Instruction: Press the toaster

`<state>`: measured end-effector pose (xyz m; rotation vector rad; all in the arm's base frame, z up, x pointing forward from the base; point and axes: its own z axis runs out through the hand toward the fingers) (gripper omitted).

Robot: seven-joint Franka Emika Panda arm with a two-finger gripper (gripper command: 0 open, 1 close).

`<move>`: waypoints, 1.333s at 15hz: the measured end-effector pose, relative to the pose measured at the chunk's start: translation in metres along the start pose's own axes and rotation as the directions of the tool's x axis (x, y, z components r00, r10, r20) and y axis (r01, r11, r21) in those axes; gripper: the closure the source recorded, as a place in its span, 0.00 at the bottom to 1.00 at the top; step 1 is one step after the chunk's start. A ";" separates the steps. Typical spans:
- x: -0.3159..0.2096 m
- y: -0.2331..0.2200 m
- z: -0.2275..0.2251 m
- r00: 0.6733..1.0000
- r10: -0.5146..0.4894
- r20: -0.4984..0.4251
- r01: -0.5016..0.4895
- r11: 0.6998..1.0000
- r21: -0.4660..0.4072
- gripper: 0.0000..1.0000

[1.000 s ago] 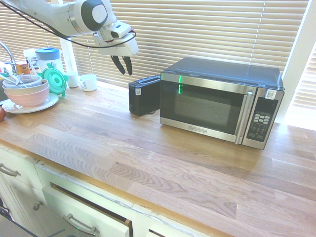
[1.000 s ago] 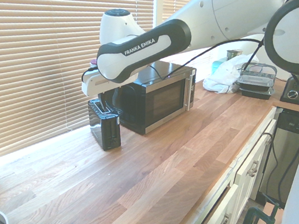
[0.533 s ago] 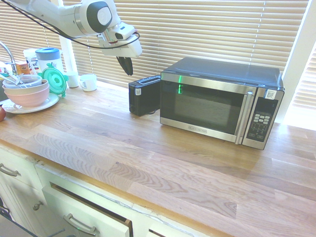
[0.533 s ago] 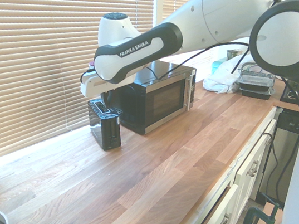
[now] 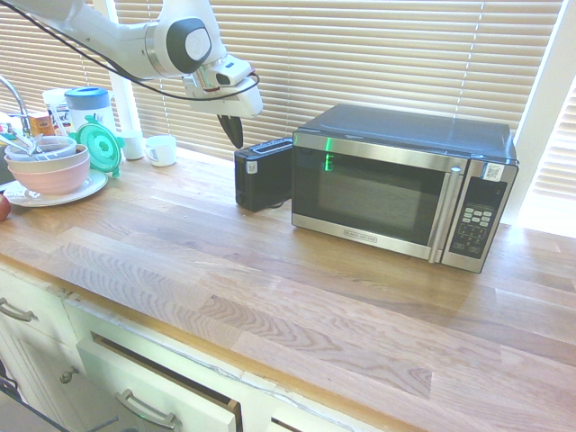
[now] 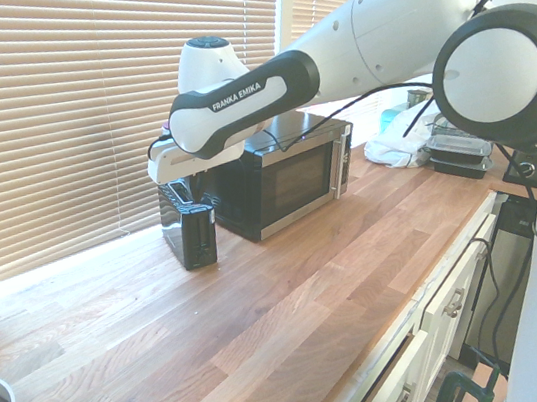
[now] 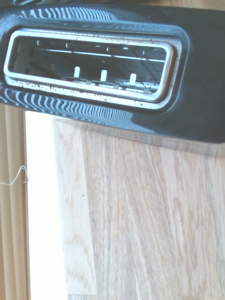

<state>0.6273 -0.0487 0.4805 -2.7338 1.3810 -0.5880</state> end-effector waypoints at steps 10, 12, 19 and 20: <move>0.002 0.008 0.024 0.999 -0.010 0.046 0.010 1.000 -0.011 1.00; 0.003 0.010 0.028 0.999 -0.008 0.051 0.009 1.000 -0.016 1.00; -0.009 0.011 0.072 0.994 -0.016 0.106 0.025 0.996 -0.080 1.00; -0.009 0.010 0.075 0.994 -0.016 0.112 0.027 0.996 -0.089 1.00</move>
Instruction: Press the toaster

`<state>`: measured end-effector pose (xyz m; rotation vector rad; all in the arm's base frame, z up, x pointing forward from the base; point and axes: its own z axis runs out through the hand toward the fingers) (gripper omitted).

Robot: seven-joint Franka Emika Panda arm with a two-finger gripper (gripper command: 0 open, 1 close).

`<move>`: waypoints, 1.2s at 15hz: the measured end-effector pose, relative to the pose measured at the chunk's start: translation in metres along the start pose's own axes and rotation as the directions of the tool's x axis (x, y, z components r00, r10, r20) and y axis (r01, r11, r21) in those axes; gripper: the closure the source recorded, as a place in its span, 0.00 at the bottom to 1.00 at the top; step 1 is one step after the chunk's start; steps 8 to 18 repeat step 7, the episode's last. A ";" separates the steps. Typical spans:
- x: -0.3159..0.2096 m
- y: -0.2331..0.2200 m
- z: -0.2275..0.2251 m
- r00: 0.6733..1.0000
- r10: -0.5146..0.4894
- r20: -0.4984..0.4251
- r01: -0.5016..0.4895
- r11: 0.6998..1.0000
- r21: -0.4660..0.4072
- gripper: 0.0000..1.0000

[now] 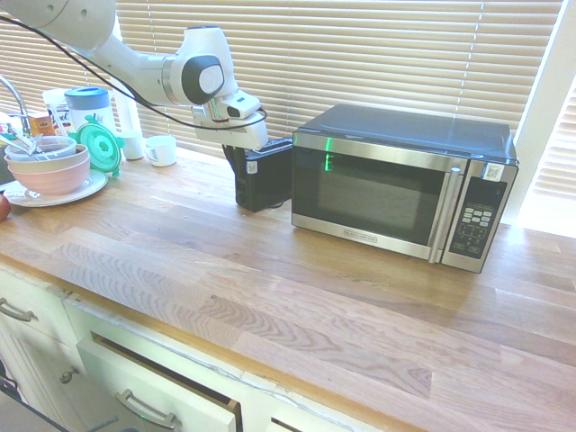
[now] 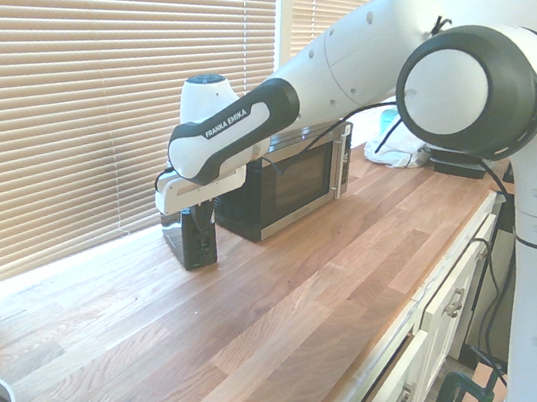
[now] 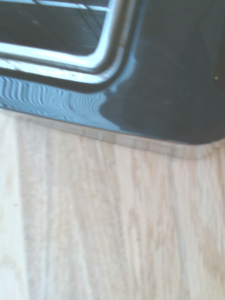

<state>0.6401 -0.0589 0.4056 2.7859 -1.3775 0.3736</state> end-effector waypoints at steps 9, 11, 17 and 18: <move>0.002 -0.001 0.002 1.000 0.015 0.021 -0.014 1.000 -0.011 1.00; 0.002 -0.001 0.002 1.000 0.015 0.021 -0.014 1.000 -0.011 1.00; 0.002 -0.001 0.002 1.000 0.015 0.021 -0.014 1.000 -0.011 1.00; 0.002 -0.001 0.002 1.000 0.015 0.021 -0.014 1.000 -0.011 1.00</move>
